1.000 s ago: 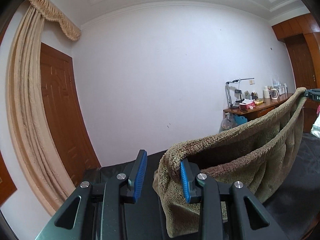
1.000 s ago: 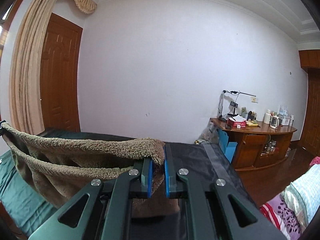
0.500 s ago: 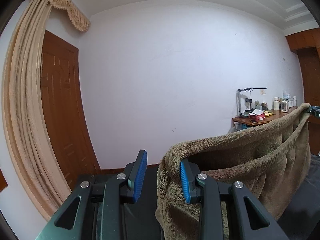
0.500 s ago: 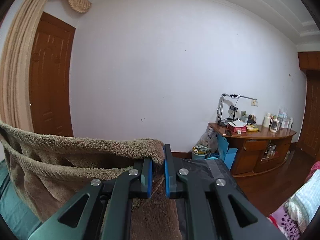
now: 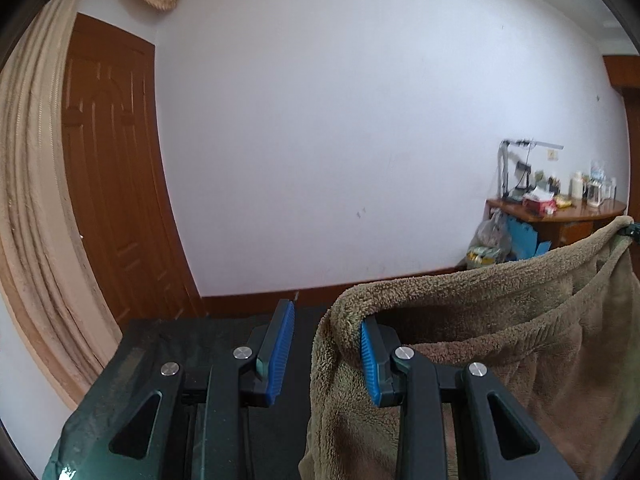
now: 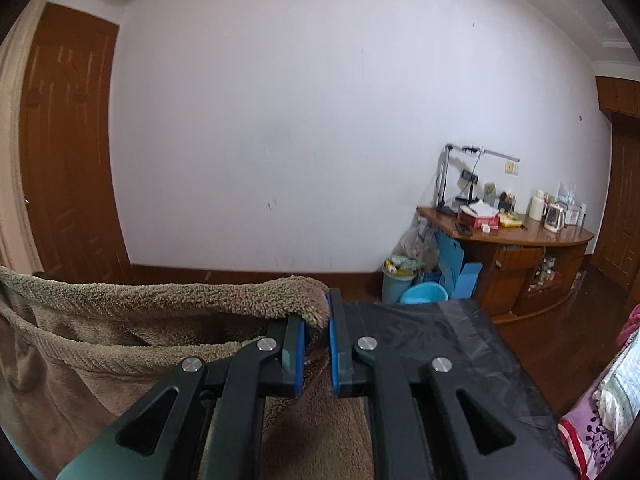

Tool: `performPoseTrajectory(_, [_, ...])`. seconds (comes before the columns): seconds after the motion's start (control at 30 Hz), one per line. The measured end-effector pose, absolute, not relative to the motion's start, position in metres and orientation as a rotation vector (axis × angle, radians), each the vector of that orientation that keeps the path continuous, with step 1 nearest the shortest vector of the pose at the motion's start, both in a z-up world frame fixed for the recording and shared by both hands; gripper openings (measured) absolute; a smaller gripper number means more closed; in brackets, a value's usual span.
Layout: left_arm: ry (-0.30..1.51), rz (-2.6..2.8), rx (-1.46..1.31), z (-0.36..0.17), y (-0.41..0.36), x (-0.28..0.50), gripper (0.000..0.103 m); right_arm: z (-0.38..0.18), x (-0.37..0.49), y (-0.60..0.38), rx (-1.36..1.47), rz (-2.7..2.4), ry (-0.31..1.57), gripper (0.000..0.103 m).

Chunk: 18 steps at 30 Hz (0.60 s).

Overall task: Fold clothes
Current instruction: 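Lift the brown blanket upward with both grippers holding its edge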

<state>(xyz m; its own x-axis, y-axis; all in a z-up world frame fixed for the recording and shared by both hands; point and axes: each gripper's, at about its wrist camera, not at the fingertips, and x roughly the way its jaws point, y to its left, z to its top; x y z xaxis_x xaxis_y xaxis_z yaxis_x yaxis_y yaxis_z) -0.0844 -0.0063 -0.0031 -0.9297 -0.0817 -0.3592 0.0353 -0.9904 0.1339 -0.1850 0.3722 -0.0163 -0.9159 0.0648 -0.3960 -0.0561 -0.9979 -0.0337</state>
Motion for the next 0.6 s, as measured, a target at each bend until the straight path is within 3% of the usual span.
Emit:
performPoseTrajectory(0.47, [-0.173,-2.943,0.873,-0.080,0.003,-0.169,0.033,-0.111,-0.276,0.388,-1.070,2.922,0.036,0.010])
performPoseTrajectory(0.53, [-0.171,-2.932,0.902,-0.085,0.001,-0.175,0.037,-0.119,-0.278,0.391,-1.127,2.925,0.050,0.010])
performPoseTrajectory(0.6, [-0.164,-2.912,0.934,-0.089,-0.001,-0.181,0.052,-0.124,-0.280,0.392,-1.157,2.909,0.056,0.010])
